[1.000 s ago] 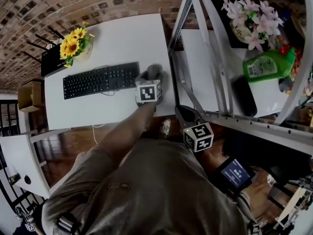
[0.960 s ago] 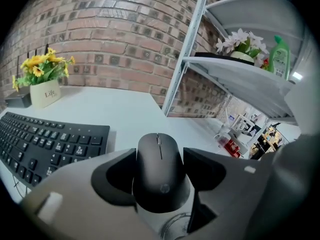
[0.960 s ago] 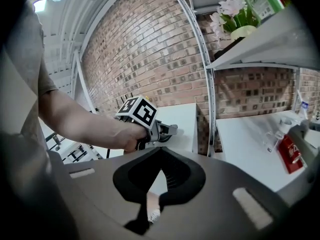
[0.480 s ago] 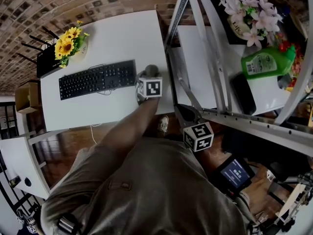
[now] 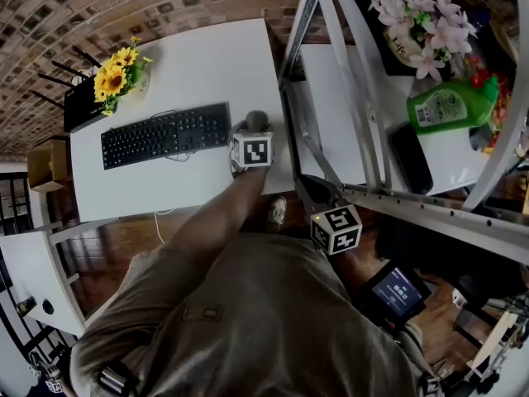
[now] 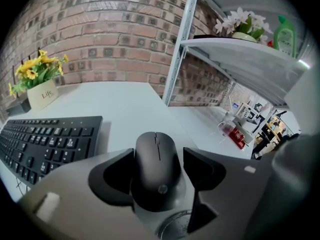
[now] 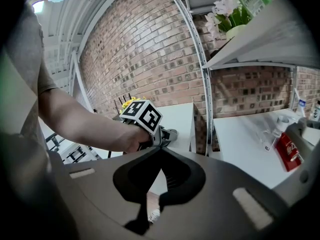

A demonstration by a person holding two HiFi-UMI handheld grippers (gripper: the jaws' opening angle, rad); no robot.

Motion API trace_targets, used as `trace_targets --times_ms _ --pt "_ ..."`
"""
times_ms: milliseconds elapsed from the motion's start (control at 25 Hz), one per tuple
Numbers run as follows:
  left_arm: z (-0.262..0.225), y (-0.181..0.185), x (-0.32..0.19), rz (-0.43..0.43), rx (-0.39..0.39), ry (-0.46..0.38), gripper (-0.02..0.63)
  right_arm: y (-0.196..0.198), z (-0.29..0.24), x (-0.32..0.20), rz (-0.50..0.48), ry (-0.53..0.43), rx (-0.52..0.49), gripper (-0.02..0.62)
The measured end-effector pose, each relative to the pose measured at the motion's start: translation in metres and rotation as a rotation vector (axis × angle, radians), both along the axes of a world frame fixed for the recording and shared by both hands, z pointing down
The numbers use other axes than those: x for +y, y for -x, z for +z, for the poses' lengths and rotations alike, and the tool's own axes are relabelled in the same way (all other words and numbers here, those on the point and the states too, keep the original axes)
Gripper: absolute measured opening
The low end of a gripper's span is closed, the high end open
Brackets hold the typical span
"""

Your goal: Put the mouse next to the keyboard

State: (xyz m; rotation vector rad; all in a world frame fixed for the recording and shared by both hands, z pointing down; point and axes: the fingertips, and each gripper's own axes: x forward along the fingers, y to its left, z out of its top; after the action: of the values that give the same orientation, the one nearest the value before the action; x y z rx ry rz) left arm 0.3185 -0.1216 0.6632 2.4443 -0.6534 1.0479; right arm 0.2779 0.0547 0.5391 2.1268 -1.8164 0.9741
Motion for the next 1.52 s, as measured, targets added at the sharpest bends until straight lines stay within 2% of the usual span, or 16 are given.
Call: trace_targets --times_ms 240,360,640,720,800,880,1040,1200,1520 --pt "-0.006 0.001 0.006 0.027 0.094 0.012 0.331 -0.004 -0.001 0.000 0.000 -0.009 0.008 0.011" --pt "-0.010 0.001 0.012 0.059 0.175 0.021 0.331 -0.006 -0.002 0.000 0.004 -0.016 0.013 0.011" --pt "-0.064 0.023 0.018 0.109 0.409 0.073 0.328 -0.004 -0.006 -0.008 -0.009 -0.039 0.017 0.011" --pt "-0.083 0.034 0.018 0.117 0.497 0.099 0.299 -0.001 -0.007 -0.014 -0.022 -0.048 0.019 0.011" --pt "-0.100 0.046 0.019 0.125 0.578 0.122 0.240 0.003 -0.008 -0.021 -0.030 -0.061 0.021 0.011" --pt "-0.114 0.061 0.020 0.132 0.631 0.133 0.202 0.008 -0.009 -0.026 -0.038 -0.071 0.023 0.011" --pt "-0.131 0.093 0.021 0.154 0.680 0.124 0.130 0.018 -0.013 -0.037 -0.049 -0.088 0.027 0.011" --pt "-0.138 0.125 0.019 0.169 0.708 0.124 0.011 0.028 -0.014 -0.046 -0.042 -0.098 0.029 0.011" --pt "-0.144 0.178 0.019 0.212 0.723 0.119 0.002 0.063 -0.018 -0.064 -0.048 -0.105 0.033 0.011"
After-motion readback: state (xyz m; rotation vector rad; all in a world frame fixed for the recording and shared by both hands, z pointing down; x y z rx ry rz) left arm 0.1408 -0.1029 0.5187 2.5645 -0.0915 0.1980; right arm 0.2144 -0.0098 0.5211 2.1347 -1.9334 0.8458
